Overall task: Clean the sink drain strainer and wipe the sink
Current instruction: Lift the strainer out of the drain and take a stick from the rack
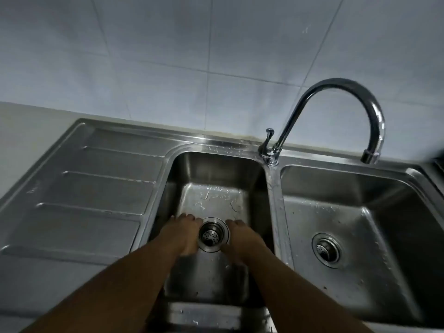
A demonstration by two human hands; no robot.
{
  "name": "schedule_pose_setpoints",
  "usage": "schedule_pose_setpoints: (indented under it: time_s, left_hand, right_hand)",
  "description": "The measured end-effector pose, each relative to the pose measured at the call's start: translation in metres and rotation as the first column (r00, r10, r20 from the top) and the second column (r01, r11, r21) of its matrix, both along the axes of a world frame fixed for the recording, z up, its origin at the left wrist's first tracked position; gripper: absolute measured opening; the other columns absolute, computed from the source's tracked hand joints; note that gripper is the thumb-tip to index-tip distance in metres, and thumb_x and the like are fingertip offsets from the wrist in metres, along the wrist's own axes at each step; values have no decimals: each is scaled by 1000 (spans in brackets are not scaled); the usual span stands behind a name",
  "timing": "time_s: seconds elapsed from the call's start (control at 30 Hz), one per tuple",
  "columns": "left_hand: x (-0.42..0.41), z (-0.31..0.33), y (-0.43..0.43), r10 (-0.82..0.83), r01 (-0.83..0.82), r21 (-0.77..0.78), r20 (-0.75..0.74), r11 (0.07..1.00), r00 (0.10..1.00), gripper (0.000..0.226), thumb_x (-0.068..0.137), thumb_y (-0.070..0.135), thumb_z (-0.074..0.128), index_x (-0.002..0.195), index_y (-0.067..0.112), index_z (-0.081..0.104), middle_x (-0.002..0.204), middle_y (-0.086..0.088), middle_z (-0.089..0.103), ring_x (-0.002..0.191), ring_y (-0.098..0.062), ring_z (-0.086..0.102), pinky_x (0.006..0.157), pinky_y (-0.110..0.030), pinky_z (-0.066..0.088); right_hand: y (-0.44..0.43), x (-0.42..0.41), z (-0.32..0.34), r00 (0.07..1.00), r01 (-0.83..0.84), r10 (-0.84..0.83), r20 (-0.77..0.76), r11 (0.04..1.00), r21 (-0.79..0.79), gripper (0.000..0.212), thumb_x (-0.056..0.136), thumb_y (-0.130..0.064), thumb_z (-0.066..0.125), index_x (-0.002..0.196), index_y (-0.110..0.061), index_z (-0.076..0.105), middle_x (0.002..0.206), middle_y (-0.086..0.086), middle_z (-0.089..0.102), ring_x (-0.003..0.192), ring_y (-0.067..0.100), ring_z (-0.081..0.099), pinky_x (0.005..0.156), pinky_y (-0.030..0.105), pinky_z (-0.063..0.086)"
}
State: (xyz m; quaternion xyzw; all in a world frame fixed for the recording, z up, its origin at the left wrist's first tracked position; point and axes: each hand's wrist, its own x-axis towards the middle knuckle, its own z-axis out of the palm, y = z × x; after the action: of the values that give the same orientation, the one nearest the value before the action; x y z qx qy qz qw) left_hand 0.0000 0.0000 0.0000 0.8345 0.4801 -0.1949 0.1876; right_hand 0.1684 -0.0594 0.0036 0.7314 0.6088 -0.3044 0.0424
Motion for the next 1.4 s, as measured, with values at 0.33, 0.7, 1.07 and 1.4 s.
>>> schedule_pose_setpoints:
  time_s: [0.33, 0.7, 1.07, 1.4]
  left_hand:
    - [12, -48, 14, -61, 62, -3, -148, 998, 987, 68, 84, 26, 67, 146, 28, 40, 146, -8, 33, 137, -31, 28, 111, -48, 30]
    - [23, -70, 18, -82, 66, -70, -255, 995, 963, 66, 87, 32, 64, 147, 39, 39, 160, -12, 13, 148, -34, 9, 117, -55, 14]
    - [25, -73, 16, -113, 94, -77, -295, 993, 949, 56, 94, 34, 55, 148, 40, 39, 164, -12, 9, 150, -34, 6, 120, -53, 8]
    - [23, -69, 13, -109, 124, 62, -195, 990, 975, 40, 92, 29, 55, 133, 33, 54, 144, -10, 38, 136, -34, 29, 109, -51, 21]
  right_hand:
    - [18, -2, -53, 987, -90, 96, 133, 995, -50, 67, 82, -42, 69, 141, -23, 41, 140, 9, 39, 132, 34, 35, 104, 48, 44]
    - [26, -3, -83, 982, -119, 143, 122, 975, -187, 65, 81, -59, 67, 135, -26, 53, 138, 11, 39, 128, 34, 40, 101, 47, 44]
    - [31, -6, -92, 958, -164, 215, 191, 953, -254, 75, 79, -70, 63, 138, -24, 53, 143, 13, 33, 130, 35, 37, 102, 48, 41]
    - [29, -4, -72, 963, -175, 198, 184, 976, -132, 43, 91, -40, 61, 130, -22, 56, 132, 11, 46, 125, 33, 44, 99, 48, 44]
